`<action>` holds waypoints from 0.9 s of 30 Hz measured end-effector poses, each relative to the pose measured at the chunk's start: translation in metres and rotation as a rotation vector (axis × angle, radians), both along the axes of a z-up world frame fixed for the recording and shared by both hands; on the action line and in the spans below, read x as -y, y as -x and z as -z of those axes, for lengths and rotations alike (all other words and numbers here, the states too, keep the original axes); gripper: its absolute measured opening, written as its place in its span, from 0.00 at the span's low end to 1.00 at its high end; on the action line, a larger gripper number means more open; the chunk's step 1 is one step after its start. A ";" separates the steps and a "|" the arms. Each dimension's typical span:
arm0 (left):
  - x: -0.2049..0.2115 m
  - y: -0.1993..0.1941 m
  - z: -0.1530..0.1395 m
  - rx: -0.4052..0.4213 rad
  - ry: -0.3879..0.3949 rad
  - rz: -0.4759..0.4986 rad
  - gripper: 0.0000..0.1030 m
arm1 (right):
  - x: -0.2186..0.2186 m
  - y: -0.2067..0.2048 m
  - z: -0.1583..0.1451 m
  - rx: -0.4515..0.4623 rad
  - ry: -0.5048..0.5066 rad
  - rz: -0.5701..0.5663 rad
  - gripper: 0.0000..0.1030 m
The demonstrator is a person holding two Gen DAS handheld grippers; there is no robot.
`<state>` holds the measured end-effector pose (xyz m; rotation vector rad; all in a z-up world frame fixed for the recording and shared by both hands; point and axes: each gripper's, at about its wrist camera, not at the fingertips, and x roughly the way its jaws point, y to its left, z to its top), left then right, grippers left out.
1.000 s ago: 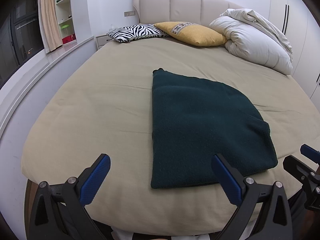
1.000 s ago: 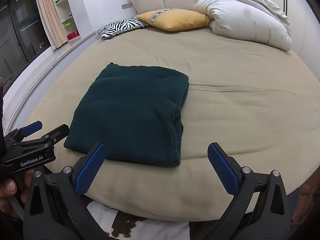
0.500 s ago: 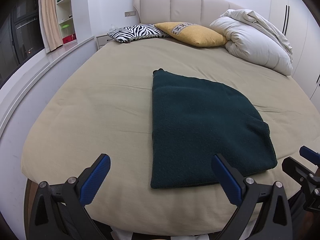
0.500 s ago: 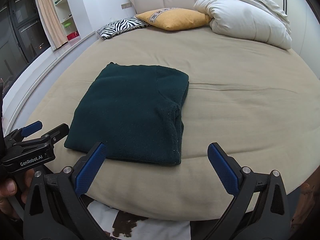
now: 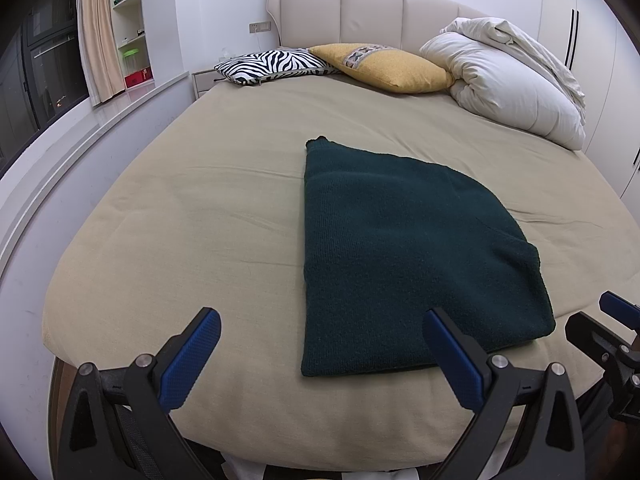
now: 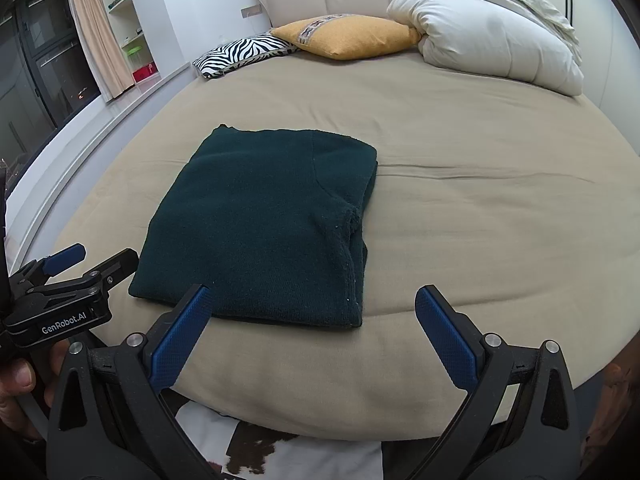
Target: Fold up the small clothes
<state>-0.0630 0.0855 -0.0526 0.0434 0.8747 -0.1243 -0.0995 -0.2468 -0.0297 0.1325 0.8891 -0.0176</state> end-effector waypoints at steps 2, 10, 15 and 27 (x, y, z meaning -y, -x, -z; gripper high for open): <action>0.000 0.000 0.000 -0.001 -0.001 0.001 1.00 | 0.000 0.000 0.000 -0.001 0.000 0.001 1.00; 0.001 0.001 0.001 -0.001 -0.001 0.000 1.00 | 0.000 0.000 0.000 0.000 -0.001 0.001 1.00; 0.001 0.001 0.001 -0.001 -0.001 0.000 1.00 | 0.000 0.000 0.000 -0.001 -0.001 0.000 1.00; 0.001 0.001 0.001 -0.002 -0.002 -0.001 1.00 | -0.002 0.001 0.000 -0.003 -0.003 0.001 1.00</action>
